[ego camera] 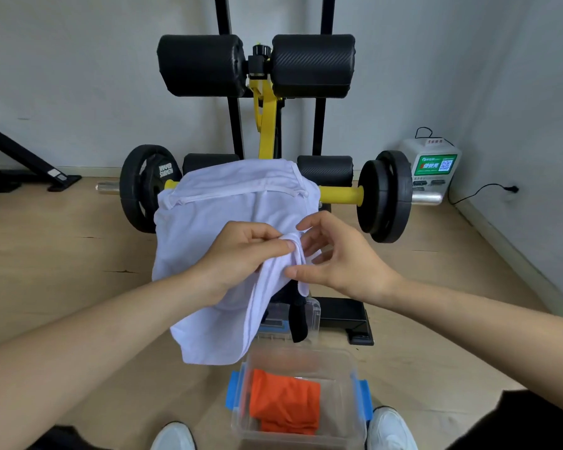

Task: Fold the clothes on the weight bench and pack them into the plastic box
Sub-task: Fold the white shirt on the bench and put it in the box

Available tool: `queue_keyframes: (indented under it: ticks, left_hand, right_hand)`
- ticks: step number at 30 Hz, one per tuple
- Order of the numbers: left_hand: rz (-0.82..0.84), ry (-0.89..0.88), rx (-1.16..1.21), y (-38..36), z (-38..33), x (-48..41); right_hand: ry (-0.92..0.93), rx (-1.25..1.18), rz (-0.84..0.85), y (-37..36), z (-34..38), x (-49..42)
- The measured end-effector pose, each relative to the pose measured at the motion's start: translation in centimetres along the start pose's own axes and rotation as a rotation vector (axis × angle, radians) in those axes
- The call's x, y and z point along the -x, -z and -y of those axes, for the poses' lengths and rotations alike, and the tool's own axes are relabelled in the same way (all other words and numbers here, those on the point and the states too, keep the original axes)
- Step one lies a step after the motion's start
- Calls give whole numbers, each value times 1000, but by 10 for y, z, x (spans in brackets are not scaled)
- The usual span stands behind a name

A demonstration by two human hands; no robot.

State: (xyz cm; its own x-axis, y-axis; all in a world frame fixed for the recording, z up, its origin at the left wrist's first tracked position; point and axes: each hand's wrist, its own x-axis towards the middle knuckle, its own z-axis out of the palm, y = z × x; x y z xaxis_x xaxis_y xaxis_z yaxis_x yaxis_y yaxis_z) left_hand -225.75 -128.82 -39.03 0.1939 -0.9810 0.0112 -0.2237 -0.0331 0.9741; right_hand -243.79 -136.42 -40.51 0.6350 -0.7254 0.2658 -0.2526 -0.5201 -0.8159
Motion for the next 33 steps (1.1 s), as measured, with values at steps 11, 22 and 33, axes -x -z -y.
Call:
queue_keyframes:
  ticks: [11,22,33]
  left_hand:
    - [145,61,-160,34,4,-5]
    - [179,93,-270,60,8,-12]
    - [-261,-83,-254,77,2,-58]
  right_hand:
    - [-41,-77,134,24,-9,-23]
    - [-86,-130,-88,55,-36,-64]
    - [-173,137,-140,44,-68,-130]
